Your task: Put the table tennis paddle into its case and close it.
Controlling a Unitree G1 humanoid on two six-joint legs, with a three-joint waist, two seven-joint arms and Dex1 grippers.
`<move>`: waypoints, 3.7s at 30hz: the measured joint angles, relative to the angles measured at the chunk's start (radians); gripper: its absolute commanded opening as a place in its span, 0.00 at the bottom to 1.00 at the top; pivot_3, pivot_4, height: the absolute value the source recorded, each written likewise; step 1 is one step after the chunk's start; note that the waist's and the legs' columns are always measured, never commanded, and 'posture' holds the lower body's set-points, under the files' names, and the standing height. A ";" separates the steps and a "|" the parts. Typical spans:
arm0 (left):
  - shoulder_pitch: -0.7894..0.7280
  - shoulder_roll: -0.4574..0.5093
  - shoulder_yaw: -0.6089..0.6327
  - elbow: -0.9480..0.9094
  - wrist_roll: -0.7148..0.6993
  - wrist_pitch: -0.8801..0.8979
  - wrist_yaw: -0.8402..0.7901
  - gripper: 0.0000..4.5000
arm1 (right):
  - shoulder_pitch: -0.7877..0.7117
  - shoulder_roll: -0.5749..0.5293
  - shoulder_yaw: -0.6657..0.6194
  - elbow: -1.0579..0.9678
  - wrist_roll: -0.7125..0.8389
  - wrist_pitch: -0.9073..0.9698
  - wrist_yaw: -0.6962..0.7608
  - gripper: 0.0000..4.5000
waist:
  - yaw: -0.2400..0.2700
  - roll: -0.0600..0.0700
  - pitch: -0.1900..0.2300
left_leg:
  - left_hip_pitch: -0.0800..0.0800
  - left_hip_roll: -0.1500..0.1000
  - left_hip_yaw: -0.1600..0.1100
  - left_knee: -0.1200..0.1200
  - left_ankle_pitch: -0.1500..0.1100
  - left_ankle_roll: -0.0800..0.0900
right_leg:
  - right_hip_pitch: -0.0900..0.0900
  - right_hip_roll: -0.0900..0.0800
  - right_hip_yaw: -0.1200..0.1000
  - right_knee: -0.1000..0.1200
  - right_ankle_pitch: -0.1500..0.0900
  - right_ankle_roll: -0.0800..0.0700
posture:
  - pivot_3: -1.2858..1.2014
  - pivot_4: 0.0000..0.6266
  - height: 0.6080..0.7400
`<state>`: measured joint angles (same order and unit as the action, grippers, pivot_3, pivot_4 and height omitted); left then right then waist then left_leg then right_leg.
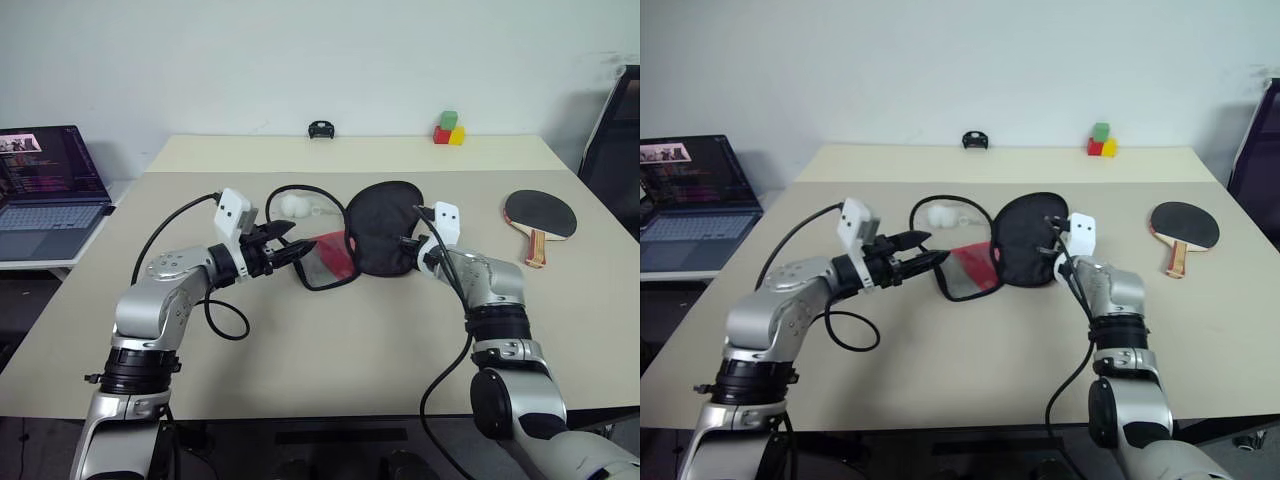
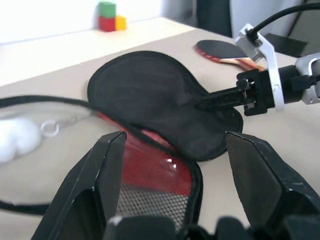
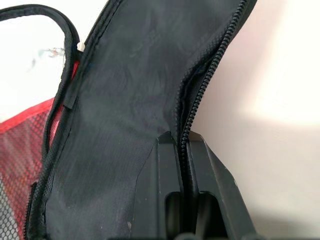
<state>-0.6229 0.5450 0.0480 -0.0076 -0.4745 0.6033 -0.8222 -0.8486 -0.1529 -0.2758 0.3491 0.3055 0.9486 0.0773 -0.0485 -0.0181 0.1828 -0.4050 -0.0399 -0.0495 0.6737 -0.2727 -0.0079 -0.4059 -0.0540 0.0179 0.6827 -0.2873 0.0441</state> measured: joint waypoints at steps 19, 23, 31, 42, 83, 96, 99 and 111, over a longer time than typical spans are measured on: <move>-0.042 -0.042 -0.043 0.048 0.014 -0.022 -0.041 0.76 | -0.006 -0.299 0.133 0.028 -0.011 0.093 0.244 0.01 | 0.003 0.000 0.000 | 0.000 0.000 0.002 0.001 -0.002 0.003 | 0.000 0.001 -0.001 0.000 0.000 0.000 | 0.52 0.24 1.00; -0.042 -0.045 -0.043 0.048 0.015 -0.022 -0.041 0.76 | -0.051 -0.321 0.148 0.117 -0.032 0.040 0.285 0.01 | 0.006 0.000 0.000 | 0.000 0.000 0.001 0.001 -0.001 0.003 | 0.000 0.000 0.000 0.000 0.000 0.000 | 0.52 0.24 1.00; -0.042 -0.045 -0.043 0.048 0.015 -0.022 -0.040 0.76 | -0.082 -0.335 0.164 0.248 -0.063 -0.022 0.328 0.01 | 0.007 0.000 0.000 | -0.001 0.000 0.001 0.001 -0.001 0.003 | 0.000 0.000 0.000 0.000 0.000 0.000 | 0.52 0.24 1.00; -0.037 -0.045 -0.043 0.048 0.015 -0.022 -0.035 0.76 | -0.097 -0.356 0.154 0.331 -0.107 -0.091 0.296 0.59 | 0.011 0.000 0.000 | -0.001 0.000 0.001 0.002 0.000 0.001 | 0.000 0.000 0.000 0.000 0.000 0.000 | 0.52 0.24 1.00; -0.109 -0.090 -0.087 0.101 0.099 -0.066 -0.005 0.76 | -0.146 -0.446 -0.016 0.852 -0.205 -0.635 0.009 0.68 | 0.014 0.000 0.000 | -0.002 0.001 0.004 0.002 0.001 0.000 | 0.001 0.000 0.000 0.000 0.000 0.000 | 0.52 0.24 1.00; -0.105 -0.109 -0.088 0.103 0.102 -0.068 -0.017 0.76 | -0.039 -0.502 -0.006 0.628 -0.195 -0.450 0.093 0.33 | 0.016 0.000 0.000 | -0.003 0.001 0.003 0.002 0.001 0.000 | 0.001 0.000 0.000 -0.001 0.000 0.000 | 0.52 0.24 1.00; -0.095 -0.112 -0.090 0.101 0.101 -0.066 -0.021 0.76 | 0.110 -0.523 -0.012 0.312 -0.157 -0.243 0.135 0.33 | 0.019 0.000 0.000 | -0.004 0.002 0.001 0.002 0.001 0.001 | 0.000 0.000 -0.001 -0.001 0.000 0.000 | 0.52 0.24 1.00; -0.088 -0.151 -0.125 0.097 0.095 -0.062 -0.046 0.76 | 0.701 -0.415 -0.239 -0.802 0.036 0.499 0.153 0.33 | 0.023 0.003 -0.002 | -0.002 0.000 -0.001 0.004 -0.001 0.005 | 0.002 0.001 -0.001 0.002 0.000 0.000 | 0.52 0.24 1.00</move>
<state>-0.7114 0.3939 -0.0770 0.0891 -0.3792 0.5412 -0.8686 -0.1475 -0.5675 -0.5149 -0.4527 0.3417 1.4475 0.2306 -0.0255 -0.0152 0.1805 -0.4074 -0.0395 -0.0507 0.6776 -0.2740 -0.0028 -0.4039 -0.0533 0.0165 0.6848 -0.2873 0.0445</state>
